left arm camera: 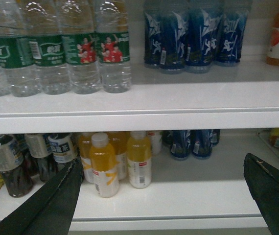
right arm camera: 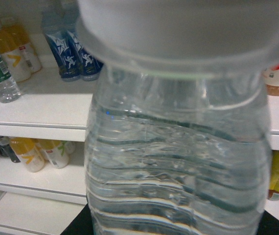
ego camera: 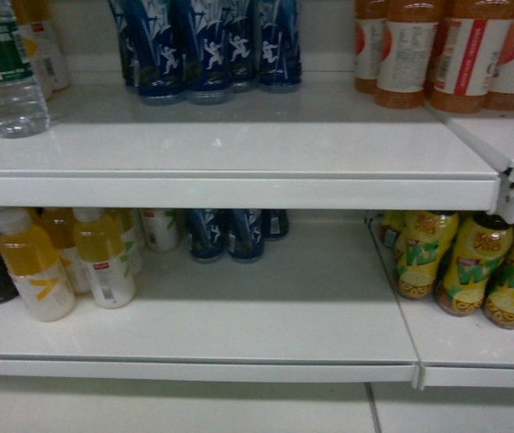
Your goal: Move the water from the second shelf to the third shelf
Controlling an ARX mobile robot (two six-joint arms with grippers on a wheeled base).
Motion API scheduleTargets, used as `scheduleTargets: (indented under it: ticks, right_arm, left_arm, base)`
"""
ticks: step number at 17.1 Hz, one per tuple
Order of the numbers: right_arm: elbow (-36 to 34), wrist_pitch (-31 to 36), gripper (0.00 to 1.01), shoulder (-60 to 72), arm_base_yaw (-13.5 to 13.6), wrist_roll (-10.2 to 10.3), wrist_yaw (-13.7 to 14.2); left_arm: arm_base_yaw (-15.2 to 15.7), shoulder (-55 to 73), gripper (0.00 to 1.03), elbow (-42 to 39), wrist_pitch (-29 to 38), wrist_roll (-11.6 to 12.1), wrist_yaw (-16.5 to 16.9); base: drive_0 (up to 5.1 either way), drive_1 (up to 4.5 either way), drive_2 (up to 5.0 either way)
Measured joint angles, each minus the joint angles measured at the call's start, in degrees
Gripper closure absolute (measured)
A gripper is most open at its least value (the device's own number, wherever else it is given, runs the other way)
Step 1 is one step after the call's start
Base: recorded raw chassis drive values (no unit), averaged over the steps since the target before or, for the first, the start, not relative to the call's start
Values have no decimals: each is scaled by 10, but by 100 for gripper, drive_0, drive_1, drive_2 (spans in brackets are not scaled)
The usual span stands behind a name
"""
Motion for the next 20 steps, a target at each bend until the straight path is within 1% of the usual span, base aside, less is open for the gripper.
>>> scheduleTargets:
  ticks: [13,20]
  right_arm:
    - [0,-1,60,-1,0,0,0]
    - [0,-1,60,0,0,0,0]
  left_arm:
    - [0,0,5,0,0,0,-1]
    - [0,0,5,0,0,0,0]
  base:
    - [-506,240,240]
    - [-482,352,131]
